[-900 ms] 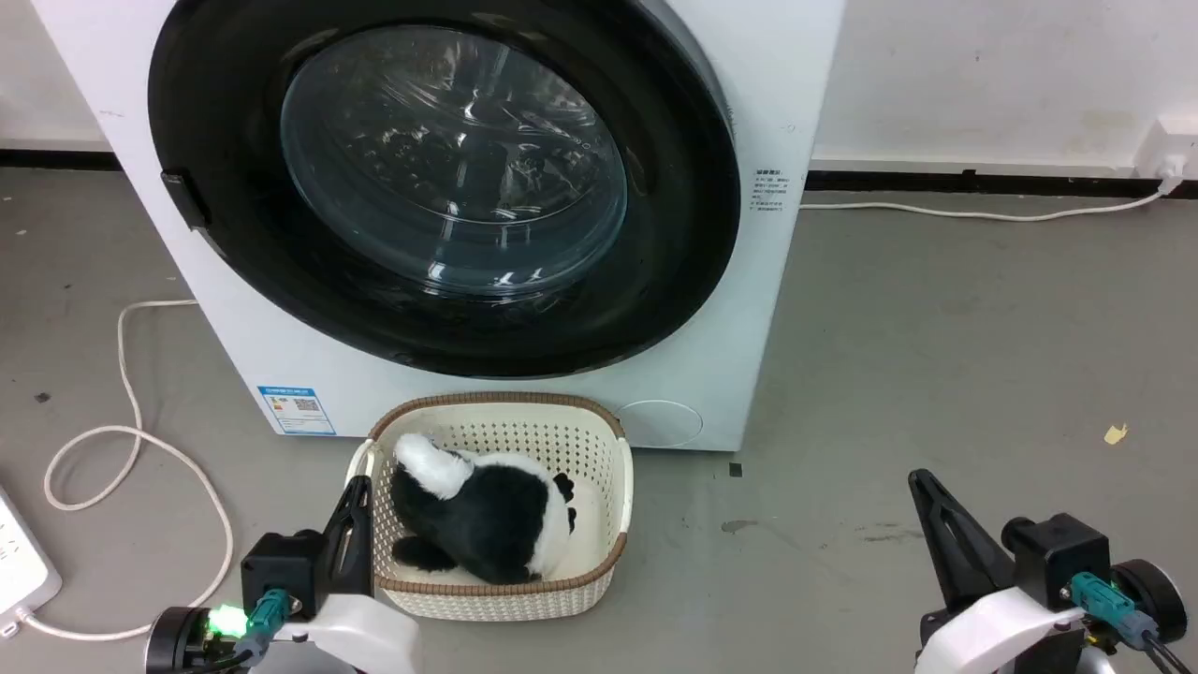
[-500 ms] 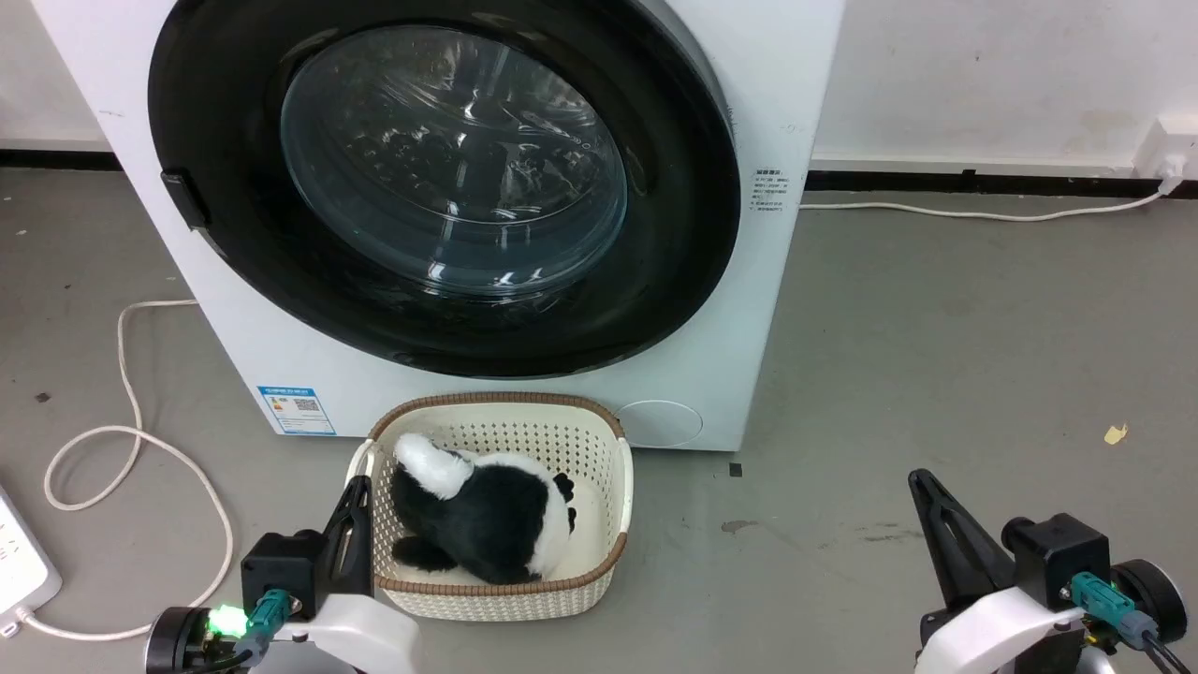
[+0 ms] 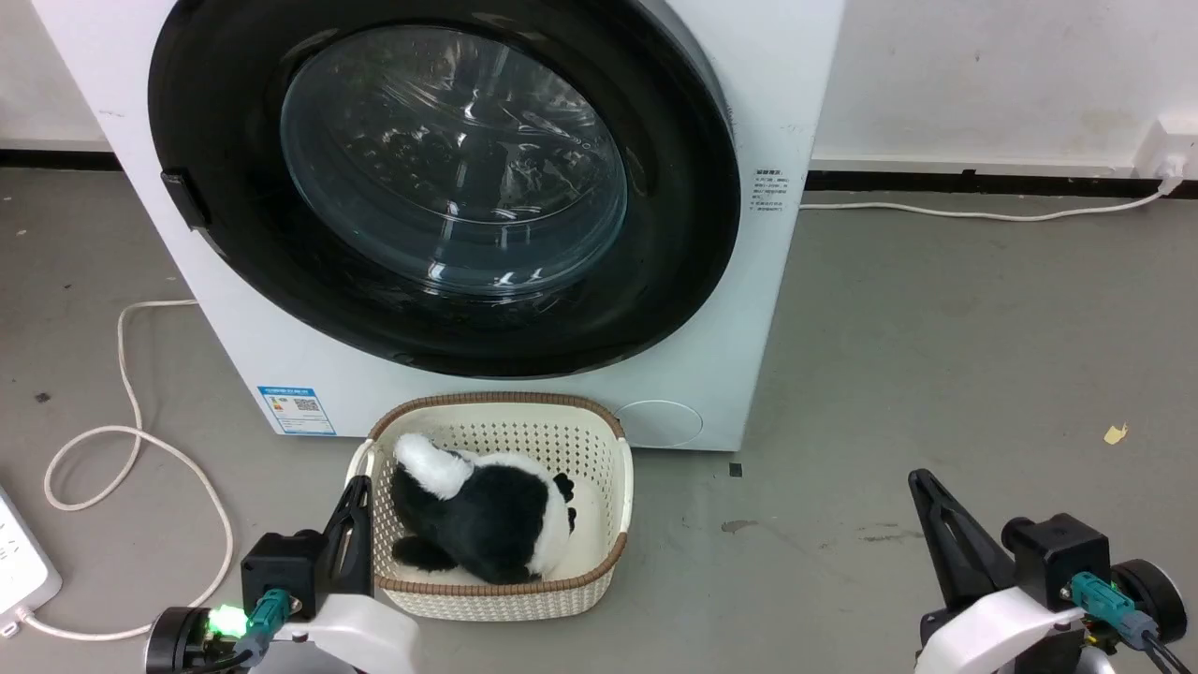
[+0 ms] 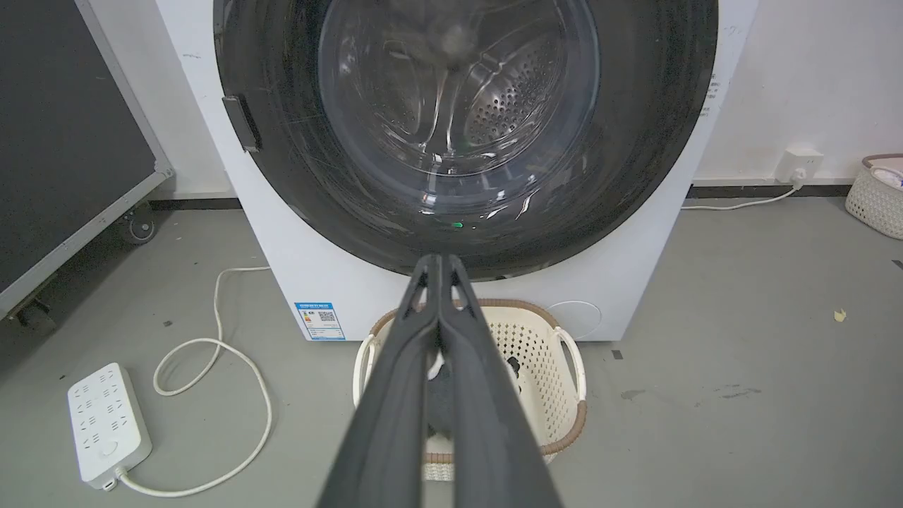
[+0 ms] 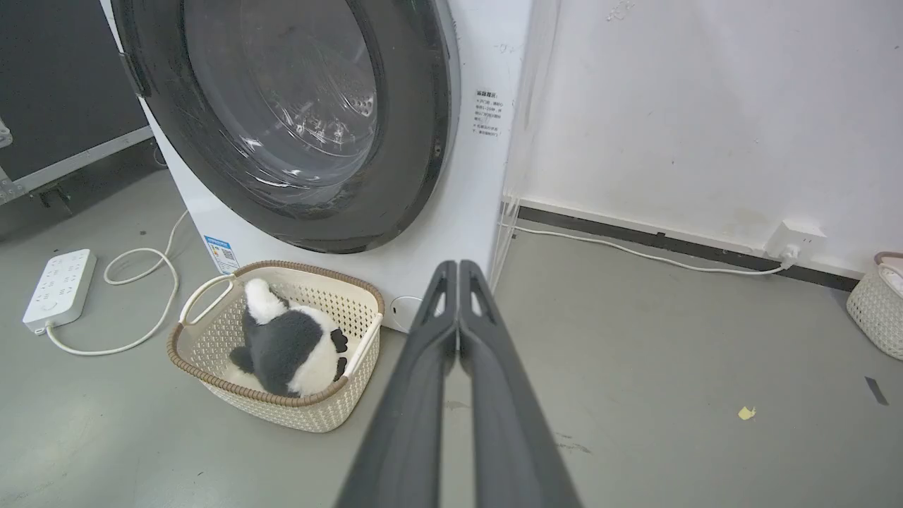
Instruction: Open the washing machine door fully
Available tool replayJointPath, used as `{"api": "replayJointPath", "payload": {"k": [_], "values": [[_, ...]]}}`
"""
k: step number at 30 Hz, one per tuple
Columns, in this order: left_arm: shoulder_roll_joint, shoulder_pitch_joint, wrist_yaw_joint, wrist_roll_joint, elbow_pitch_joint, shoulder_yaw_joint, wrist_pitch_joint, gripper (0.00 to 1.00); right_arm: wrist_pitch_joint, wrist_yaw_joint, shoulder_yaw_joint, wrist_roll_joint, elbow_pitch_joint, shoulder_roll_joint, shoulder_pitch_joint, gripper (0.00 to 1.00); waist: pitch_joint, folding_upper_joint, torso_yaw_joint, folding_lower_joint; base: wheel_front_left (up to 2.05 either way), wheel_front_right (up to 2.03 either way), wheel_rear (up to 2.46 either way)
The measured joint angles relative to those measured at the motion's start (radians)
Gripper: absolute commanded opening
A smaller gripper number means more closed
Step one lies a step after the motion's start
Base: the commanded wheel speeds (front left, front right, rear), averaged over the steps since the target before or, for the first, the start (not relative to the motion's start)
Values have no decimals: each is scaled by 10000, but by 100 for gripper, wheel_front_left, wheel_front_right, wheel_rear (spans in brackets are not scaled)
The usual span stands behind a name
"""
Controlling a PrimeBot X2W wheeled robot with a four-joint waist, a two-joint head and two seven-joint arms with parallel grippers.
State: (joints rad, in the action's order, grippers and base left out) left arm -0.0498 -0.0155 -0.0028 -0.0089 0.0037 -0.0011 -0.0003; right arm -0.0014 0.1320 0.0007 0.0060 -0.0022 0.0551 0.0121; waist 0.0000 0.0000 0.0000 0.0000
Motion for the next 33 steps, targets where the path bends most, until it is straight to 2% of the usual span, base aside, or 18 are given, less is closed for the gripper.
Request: {"api": "replayJointPath", "payload": {"k": [22,23,33], "values": [[0,0,0,0,0,0,0,0,0,0,2,0,0,0,-1,0,0,0,0,0,0,0,0],[0,-2,-2,-8,2,0,0,100,0,0,2,6,0,0,1,100,0,0,0,0,0,0,0],[0,-4,59,-33,4,-109,-111,100,-134,0,-69,35,-31,2,3,100,75,0,30,0,0,0,0]]}}
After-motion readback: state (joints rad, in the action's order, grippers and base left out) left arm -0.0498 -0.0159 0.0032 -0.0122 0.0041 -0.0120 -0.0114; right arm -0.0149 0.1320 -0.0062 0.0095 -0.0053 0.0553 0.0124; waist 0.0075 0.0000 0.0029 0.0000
